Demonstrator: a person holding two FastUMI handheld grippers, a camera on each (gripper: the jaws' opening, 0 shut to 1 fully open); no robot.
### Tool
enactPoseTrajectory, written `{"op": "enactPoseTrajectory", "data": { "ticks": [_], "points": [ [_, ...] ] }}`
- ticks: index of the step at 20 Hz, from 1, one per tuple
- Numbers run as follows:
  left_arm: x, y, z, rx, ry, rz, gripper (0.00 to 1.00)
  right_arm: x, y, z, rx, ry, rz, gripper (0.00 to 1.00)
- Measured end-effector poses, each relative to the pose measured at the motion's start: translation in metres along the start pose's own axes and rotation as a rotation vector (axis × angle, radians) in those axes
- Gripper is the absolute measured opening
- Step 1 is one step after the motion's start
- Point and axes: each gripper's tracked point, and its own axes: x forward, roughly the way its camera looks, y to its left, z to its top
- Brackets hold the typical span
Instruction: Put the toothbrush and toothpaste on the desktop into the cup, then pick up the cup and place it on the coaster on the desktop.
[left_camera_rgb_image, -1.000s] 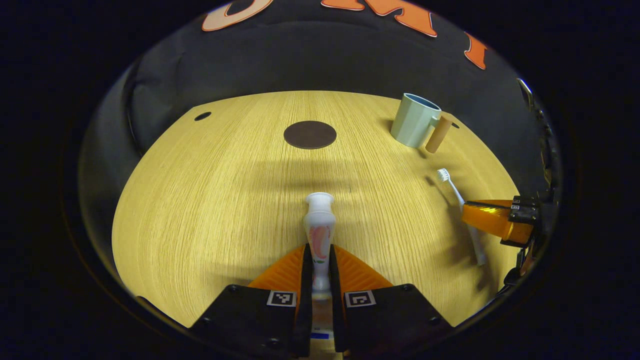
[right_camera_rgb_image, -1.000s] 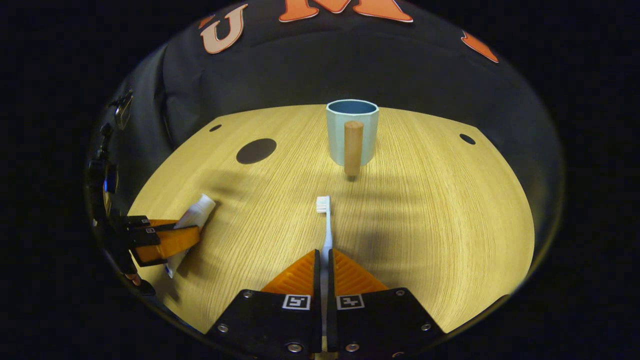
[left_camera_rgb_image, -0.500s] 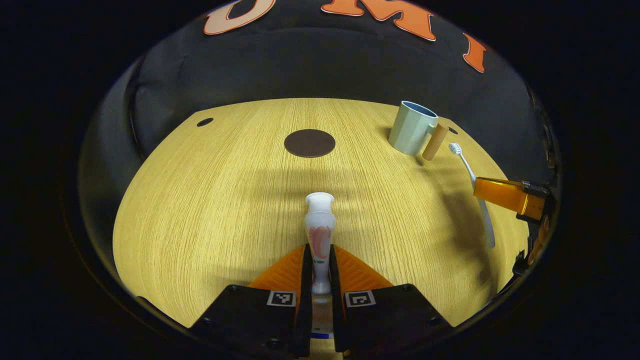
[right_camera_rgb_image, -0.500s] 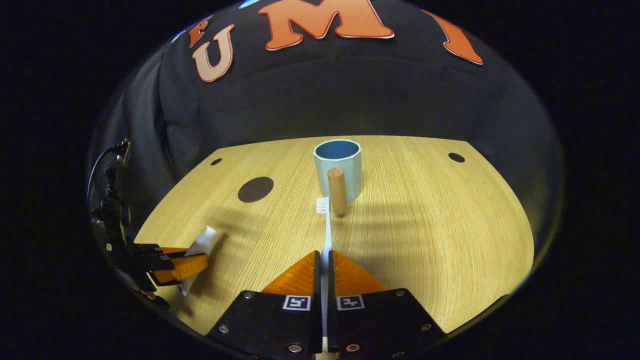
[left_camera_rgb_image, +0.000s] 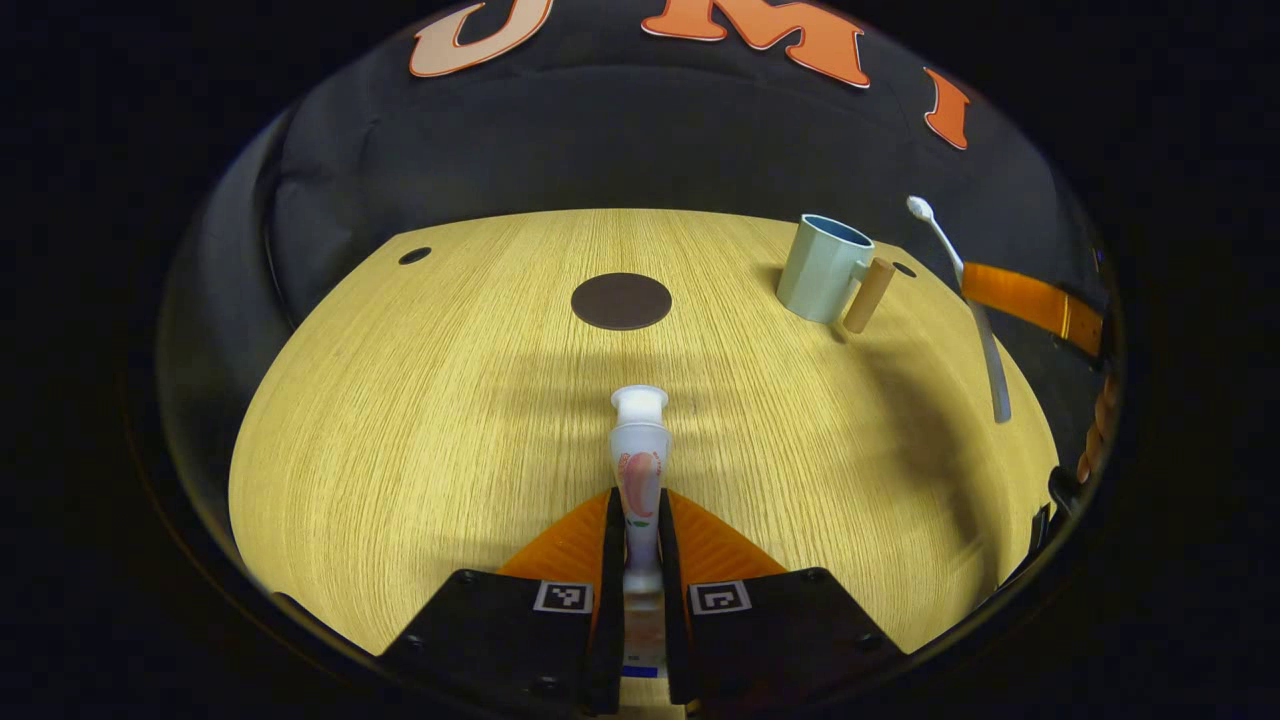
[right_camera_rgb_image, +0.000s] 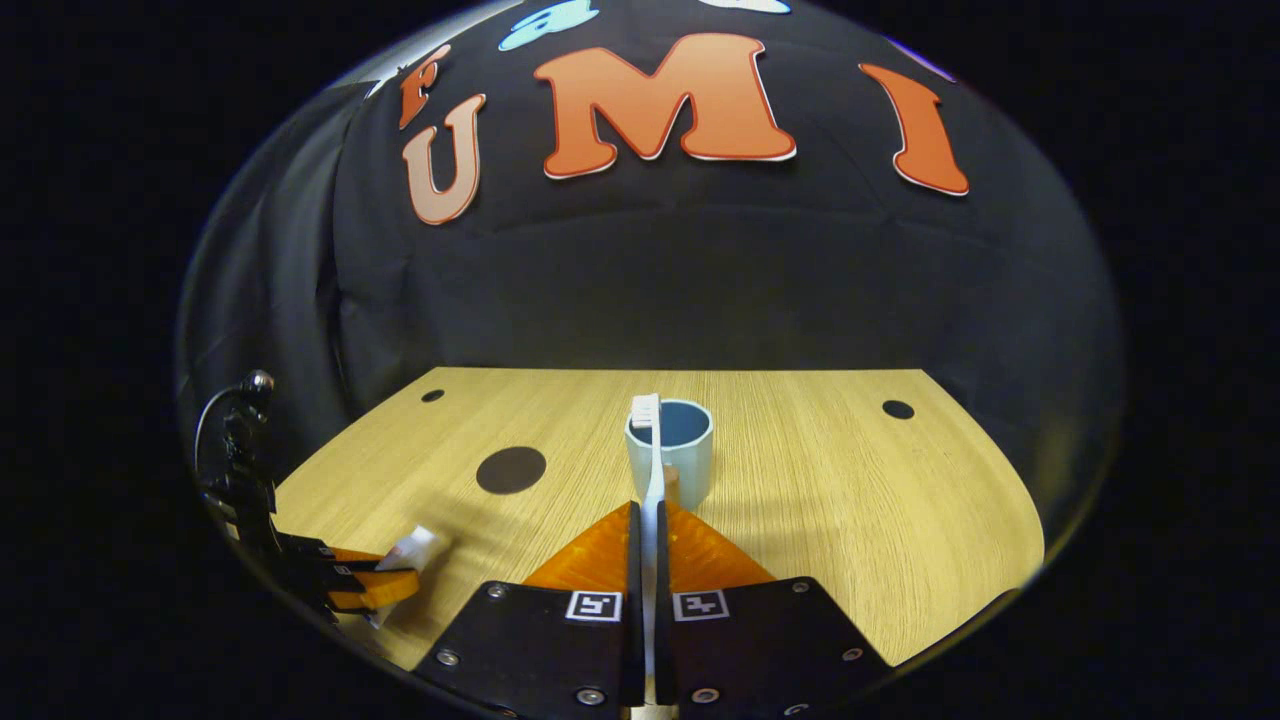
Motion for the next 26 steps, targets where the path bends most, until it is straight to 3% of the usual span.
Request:
{"op": "enactPoseTrajectory", "data": {
  "ticks": [7,20,26],
  "points": [
    [-0.015,-0.003,0.017,0.012,-0.025,0.009,0.22,0.016,-0.006,0.048,-0.057,-0.178,-0.012,0.04],
    [-0.010,0.001,0.023,0.034,-0.046,0.027,0.21,0.052,-0.007,0.123,-0.058,-0.433,0.010,0.04],
    [-0.013,0.001,0.030,0.026,-0.078,0.034,0.21,0.076,-0.008,0.132,-0.069,-0.493,0.013,0.05]
  ]
}}
